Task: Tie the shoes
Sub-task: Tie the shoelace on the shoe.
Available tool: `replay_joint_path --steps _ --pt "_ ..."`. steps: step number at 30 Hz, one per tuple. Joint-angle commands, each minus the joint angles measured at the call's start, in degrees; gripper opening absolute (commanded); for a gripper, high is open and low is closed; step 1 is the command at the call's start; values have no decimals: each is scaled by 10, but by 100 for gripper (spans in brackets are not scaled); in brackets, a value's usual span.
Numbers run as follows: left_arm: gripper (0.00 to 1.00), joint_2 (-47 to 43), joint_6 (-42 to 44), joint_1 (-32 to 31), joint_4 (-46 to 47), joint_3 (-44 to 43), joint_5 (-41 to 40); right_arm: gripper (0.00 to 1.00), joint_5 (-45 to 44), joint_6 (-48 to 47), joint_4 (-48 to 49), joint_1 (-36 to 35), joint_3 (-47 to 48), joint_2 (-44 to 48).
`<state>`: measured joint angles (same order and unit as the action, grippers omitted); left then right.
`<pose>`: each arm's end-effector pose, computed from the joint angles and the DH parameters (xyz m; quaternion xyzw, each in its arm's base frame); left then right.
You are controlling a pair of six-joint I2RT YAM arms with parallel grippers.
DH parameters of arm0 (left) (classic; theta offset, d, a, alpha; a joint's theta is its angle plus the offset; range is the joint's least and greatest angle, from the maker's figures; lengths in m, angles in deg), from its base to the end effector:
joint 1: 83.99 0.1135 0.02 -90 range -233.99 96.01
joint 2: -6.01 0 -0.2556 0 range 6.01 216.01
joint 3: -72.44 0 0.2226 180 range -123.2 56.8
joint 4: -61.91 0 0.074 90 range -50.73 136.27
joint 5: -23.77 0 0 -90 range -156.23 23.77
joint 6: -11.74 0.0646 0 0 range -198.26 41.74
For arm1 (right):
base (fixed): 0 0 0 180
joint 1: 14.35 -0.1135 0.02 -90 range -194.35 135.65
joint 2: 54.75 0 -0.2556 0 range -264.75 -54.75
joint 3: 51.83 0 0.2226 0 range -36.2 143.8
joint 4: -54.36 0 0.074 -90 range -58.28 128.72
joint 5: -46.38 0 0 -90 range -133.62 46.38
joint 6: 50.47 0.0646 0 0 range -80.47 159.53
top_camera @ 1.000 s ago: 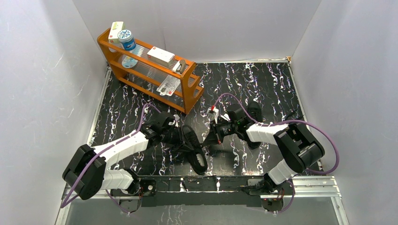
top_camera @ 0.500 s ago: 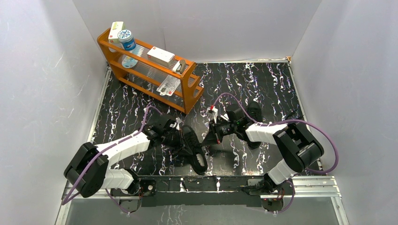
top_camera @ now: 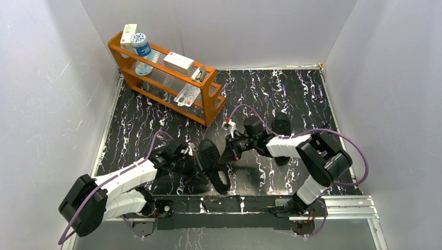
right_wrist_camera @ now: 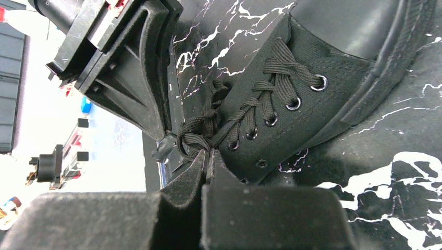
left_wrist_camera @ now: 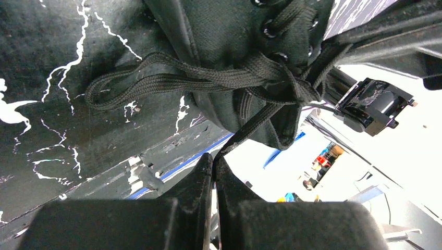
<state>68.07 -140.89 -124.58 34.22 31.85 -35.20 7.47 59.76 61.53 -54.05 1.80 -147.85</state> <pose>0.1241 -0.1502 0.1600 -0.0810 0.9042 -0.4192 0.0123 0.2006 0.2319 0.1660 -0.3387 0.7437 0.5447 0.1885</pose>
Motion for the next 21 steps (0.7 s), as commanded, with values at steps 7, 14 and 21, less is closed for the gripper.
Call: replay_joint_path --steps 7,14,21 --pt "2 28 -4 -5 -19 8 35 0 -48 24 40 -10 -14 27" --pt "44 -64 -1 -3 -148 -38 -36 0 -46 -8 10 -10 -11 31" --pt "64 -144 -70 60 -217 -47 -109 0 -38 -15 4 -10 -11 35"
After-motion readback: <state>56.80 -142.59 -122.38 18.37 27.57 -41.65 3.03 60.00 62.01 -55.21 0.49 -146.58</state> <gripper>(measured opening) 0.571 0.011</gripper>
